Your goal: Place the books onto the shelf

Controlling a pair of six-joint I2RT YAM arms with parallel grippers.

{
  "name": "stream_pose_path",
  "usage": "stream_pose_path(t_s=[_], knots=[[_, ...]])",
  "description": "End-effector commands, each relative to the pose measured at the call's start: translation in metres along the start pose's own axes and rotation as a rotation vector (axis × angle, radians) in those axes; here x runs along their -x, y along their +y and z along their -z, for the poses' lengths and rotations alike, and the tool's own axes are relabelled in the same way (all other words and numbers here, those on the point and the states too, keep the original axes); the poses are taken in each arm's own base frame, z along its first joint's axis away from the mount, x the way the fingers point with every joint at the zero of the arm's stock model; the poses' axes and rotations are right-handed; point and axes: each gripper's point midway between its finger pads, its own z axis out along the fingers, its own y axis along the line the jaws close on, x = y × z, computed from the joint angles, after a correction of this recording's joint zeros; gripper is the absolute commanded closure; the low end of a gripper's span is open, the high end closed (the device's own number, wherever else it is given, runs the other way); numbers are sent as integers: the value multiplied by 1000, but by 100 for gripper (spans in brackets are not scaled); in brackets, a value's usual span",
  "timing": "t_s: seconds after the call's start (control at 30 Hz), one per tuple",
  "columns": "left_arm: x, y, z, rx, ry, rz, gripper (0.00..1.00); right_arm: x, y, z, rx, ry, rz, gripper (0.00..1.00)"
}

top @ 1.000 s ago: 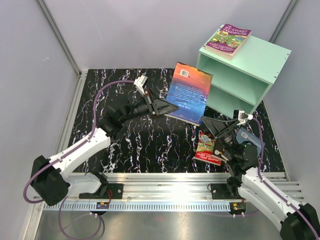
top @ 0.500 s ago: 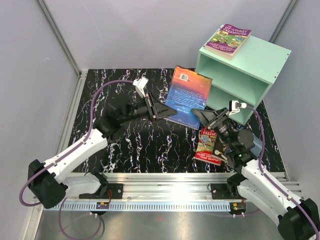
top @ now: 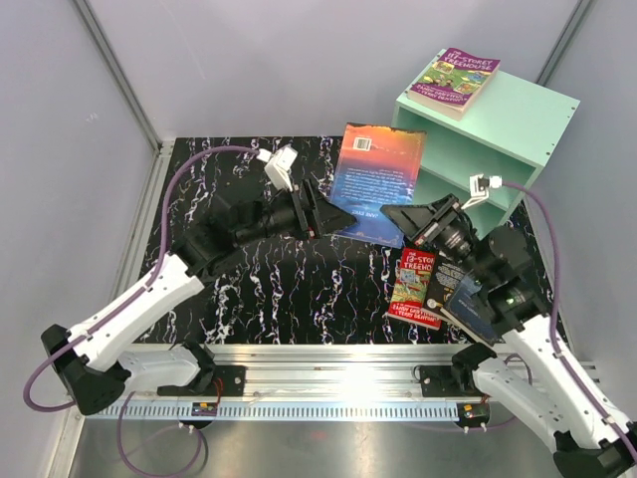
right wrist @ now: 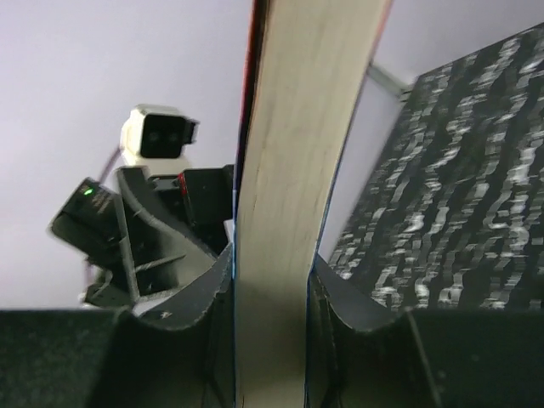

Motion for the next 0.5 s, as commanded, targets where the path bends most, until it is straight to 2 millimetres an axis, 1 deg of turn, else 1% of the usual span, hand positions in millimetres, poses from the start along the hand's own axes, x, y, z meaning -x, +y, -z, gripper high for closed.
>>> stream_pose_path(t_s=[0.0, 0.03, 0.07, 0.1, 0.13, 0.17, 0.2, 0.23, 0.27, 0.3, 0.33, 0.37, 0.4, 0.43, 0.47], knots=[[23, 20, 18, 170, -107, -127, 11, 42, 27, -1, -88, -74, 233, 100], [24, 25, 26, 202, -128, -131, 5, 51, 30, -4, -118, -83, 263, 100], [25, 32, 31, 233, -145, -133, 1, 73, 47, -13, -135, -124, 297, 100], [23, 40, 35, 264, -153, -134, 1, 77, 40, -16, -205, -104, 347, 100], [21, 49, 41, 292, -165, -135, 1, 101, 72, -17, -175, -157, 384, 100], [15, 58, 43, 316, -159, -133, 1, 111, 59, -32, -233, -153, 420, 100], [12, 63, 45, 327, -161, -129, 1, 119, 57, -37, -262, -146, 428, 100], [-1, 79, 46, 350, -139, -124, 1, 137, 70, -51, -252, -167, 441, 100], [-8, 88, 48, 367, -130, -113, 1, 144, 74, -57, -237, -155, 438, 100], [-14, 95, 48, 379, -125, -108, 1, 166, 67, -58, -269, -185, 434, 100], [-21, 102, 52, 384, -123, -104, 1, 188, 85, -59, -241, -223, 438, 100], [-36, 121, 52, 415, -99, -91, 1, 193, 66, -77, -251, -181, 388, 100], [-45, 132, 53, 430, -90, -81, 1, 218, 57, -76, -274, -220, 380, 100], [-50, 137, 57, 431, -90, -78, 1, 234, 70, -78, -246, -242, 383, 100], [-66, 155, 57, 456, -66, -64, 1, 241, 45, -95, -264, -203, 325, 100]])
